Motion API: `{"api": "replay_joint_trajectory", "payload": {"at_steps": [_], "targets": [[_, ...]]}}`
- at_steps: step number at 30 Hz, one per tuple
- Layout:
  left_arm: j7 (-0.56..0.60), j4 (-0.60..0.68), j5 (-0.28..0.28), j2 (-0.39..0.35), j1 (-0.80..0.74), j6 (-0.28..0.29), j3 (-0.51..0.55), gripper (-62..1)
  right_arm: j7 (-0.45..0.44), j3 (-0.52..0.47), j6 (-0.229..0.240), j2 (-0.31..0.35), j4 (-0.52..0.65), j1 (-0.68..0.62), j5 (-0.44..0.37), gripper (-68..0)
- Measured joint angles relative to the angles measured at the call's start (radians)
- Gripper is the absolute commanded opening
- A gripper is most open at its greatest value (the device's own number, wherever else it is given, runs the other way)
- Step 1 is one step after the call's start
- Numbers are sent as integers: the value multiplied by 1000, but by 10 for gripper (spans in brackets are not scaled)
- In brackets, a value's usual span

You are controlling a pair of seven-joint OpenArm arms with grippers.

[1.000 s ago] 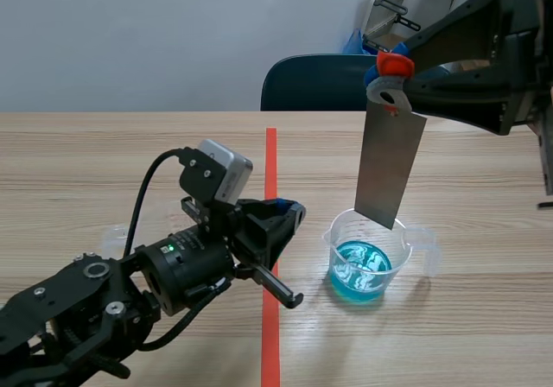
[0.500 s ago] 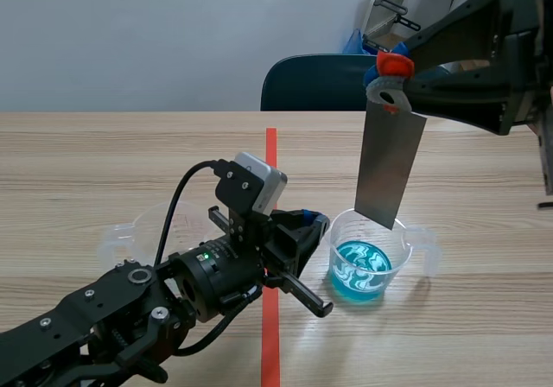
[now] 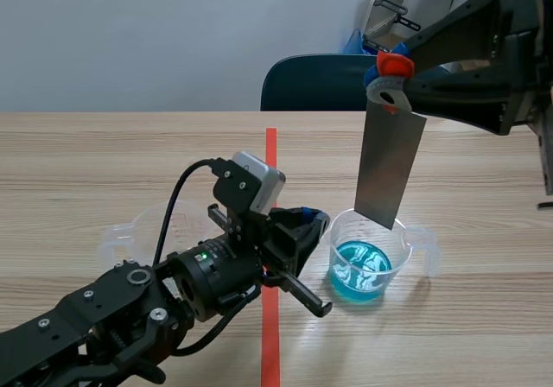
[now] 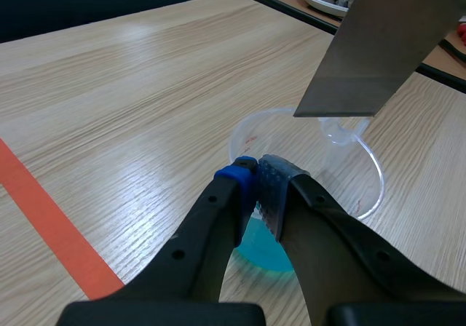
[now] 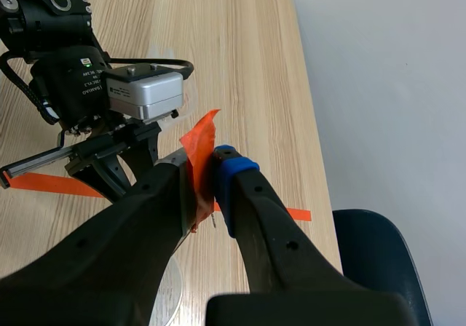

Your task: Do the redox reaction experiment

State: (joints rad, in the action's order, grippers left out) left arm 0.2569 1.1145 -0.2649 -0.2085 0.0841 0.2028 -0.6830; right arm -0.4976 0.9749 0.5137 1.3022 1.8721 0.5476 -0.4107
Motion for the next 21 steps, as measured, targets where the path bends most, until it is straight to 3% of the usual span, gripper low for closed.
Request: {"api": "replay_joint_trajectory", "payload": {"at_steps": [6, 11, 17, 21], "targets": [[10, 89, 0, -86, -52, -1, 1, -577, 0, 0, 0, 0, 0, 0, 0, -669], [3, 182, 0, -154, -126, -1, 1, -458, 0, 0, 0, 0, 0, 0, 0, -669], [1, 264, 0, -213, -225, -21, 11, -381, 0, 0, 0, 0, 0, 0, 0, -669], [-2, 349, 0, -256, -303, -47, 44, -263, 0, 0, 0, 0, 0, 0, 0, -669]]}}
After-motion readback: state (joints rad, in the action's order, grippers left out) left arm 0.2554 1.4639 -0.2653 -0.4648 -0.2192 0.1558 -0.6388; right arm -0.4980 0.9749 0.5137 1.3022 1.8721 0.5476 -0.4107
